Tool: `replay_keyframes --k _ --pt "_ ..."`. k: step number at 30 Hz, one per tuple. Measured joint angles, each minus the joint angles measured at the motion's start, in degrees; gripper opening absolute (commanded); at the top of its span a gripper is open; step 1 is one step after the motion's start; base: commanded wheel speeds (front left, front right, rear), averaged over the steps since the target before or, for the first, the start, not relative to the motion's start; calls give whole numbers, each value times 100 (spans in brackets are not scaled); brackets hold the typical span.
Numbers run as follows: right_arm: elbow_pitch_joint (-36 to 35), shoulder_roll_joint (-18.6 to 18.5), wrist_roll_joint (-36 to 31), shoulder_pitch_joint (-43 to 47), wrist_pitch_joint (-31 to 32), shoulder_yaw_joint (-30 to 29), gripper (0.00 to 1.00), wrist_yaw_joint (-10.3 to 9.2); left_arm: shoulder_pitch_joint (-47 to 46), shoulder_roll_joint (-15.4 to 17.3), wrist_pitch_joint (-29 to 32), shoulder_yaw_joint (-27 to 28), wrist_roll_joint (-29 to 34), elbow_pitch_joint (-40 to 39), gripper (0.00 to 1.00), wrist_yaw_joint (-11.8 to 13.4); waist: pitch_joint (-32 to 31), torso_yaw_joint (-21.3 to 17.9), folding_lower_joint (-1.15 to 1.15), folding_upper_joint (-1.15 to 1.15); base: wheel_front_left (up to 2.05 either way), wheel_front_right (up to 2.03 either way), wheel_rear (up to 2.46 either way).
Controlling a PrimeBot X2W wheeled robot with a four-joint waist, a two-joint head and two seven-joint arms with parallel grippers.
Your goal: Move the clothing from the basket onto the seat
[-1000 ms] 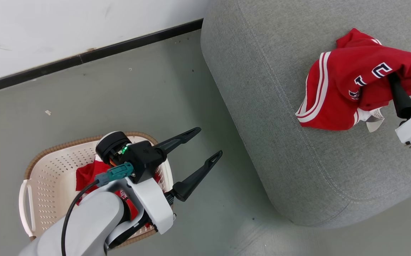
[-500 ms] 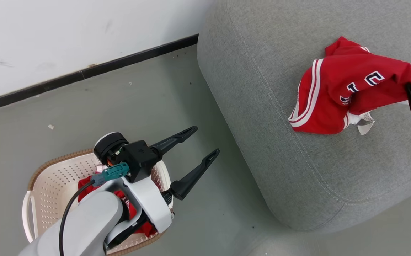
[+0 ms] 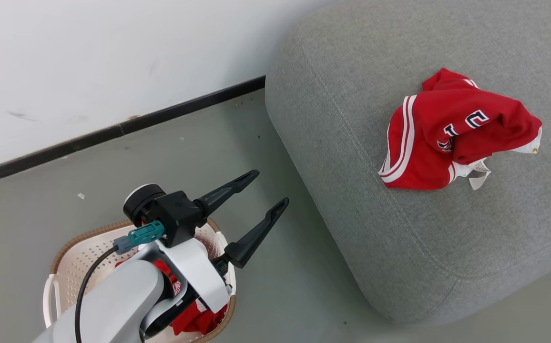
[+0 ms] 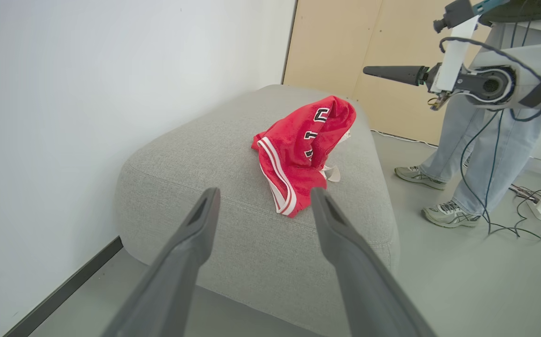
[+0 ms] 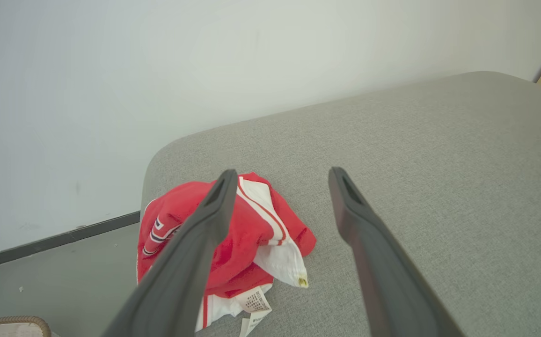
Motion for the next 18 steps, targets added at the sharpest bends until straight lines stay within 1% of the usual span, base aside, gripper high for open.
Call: replay_keyframes --k 5,12,18 --pt "-302 -134 -52 1 -12 -63 100 0 130 -23 -89 103 -48 80 100 63 -173 48 0 0 0 0 0" --pt "-864 -136 -167 3 -18 -56 100 0 227 -9 -243 302 -107 178 100 222 -386 184 0 0 0 0 0" --pt "-1414 -89 -259 8 -19 -167 100 0 385 24 -324 544 -182 255 100 441 -540 364 0 0 0 0 0"
